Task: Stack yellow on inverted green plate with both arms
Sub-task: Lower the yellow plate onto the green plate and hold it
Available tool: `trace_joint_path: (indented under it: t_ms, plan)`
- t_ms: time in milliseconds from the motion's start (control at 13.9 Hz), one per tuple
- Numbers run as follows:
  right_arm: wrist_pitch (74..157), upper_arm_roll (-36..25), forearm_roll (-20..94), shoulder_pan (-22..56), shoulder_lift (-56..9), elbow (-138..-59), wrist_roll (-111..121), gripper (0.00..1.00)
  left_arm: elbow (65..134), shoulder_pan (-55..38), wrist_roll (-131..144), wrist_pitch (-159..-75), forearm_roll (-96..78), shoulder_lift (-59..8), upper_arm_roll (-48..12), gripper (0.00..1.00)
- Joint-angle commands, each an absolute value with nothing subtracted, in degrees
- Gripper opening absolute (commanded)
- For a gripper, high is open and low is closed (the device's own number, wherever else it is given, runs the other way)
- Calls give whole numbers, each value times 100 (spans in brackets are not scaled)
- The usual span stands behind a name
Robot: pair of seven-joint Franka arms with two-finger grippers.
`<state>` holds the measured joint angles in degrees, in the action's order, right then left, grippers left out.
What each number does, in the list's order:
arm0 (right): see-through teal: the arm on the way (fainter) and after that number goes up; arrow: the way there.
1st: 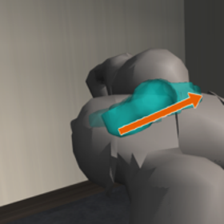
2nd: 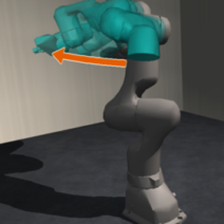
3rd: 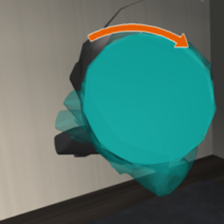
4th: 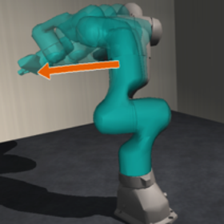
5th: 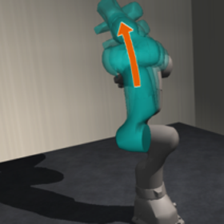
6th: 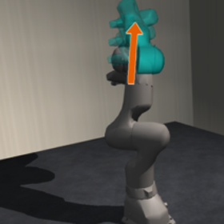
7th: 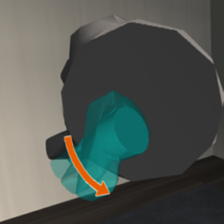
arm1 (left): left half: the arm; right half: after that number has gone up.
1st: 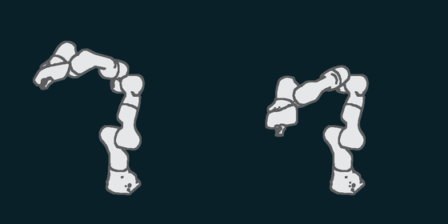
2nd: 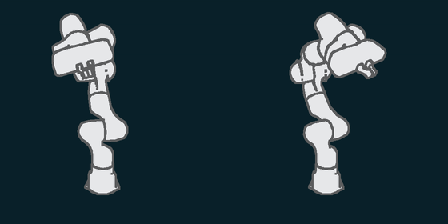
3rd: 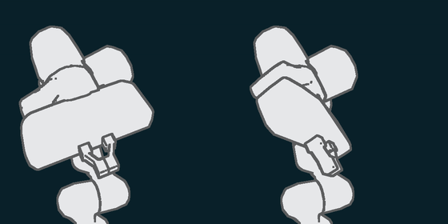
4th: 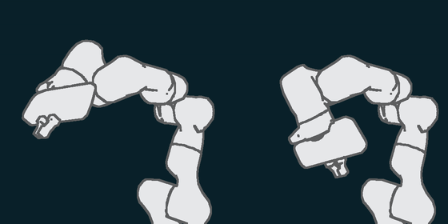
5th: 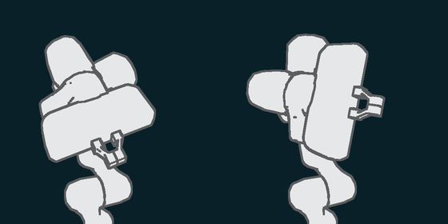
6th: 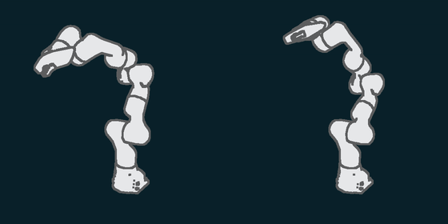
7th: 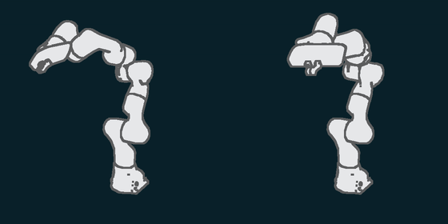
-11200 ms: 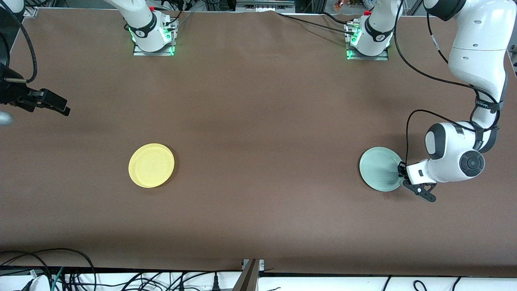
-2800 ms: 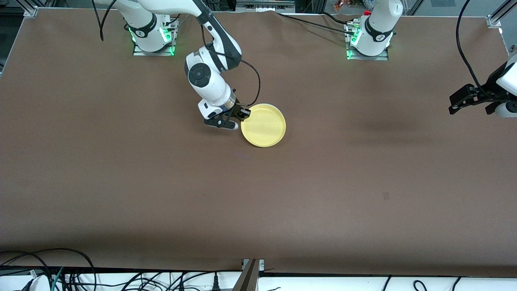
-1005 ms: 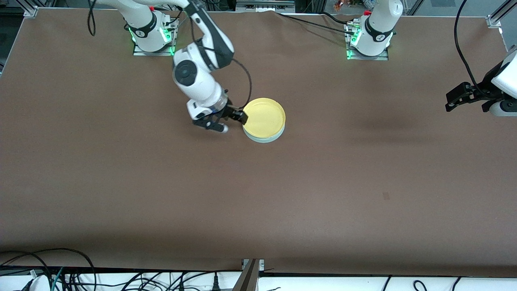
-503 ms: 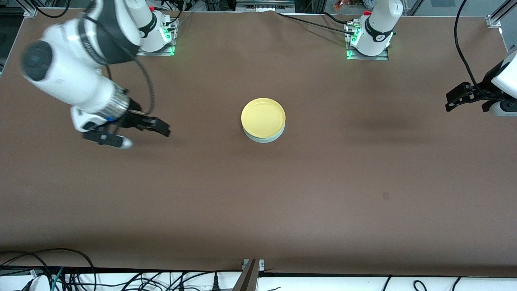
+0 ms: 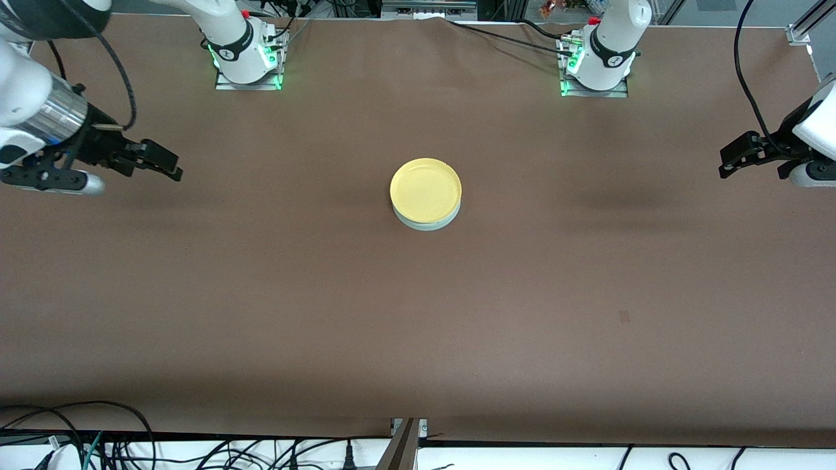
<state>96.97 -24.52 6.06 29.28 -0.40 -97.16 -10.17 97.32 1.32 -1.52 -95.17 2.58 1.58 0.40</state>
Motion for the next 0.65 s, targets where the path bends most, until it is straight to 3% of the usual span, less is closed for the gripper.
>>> trace_joint_path:
  t_ms: [0,215,574]
  plan:
    - [9554,-1444,370,1753,79,-9756,-512,100,9554,158,-229,-9316,325,105,0,100]
    - [9554,-135,237,469,88,-9721,-237,100,9545,149,-229,-9325,316,97,0,100]
    - [9387,-44,211,431,35,-9528,-281,100,9536,123,-202,-9316,316,97,-96,100]
